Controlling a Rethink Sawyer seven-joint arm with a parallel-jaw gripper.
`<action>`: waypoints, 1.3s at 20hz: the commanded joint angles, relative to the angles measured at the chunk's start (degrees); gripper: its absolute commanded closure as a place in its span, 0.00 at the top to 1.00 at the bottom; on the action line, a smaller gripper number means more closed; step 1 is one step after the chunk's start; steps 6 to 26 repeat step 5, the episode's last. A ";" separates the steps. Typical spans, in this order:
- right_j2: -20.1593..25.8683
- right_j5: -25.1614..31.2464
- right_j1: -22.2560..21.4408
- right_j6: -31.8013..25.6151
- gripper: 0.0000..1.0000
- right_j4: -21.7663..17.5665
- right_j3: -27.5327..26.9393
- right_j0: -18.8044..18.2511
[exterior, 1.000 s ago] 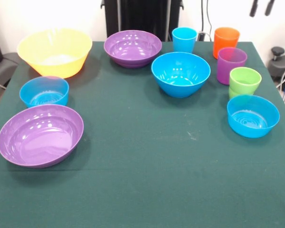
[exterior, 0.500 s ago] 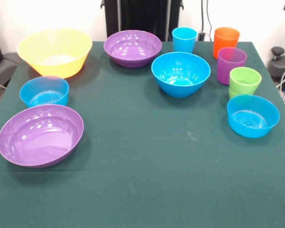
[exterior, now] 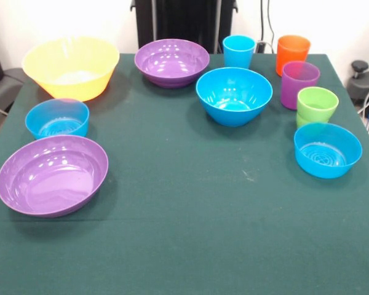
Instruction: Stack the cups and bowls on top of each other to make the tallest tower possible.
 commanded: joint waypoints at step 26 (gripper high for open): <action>1.51 6.23 1.75 8.68 1.00 0.23 -6.10 0.48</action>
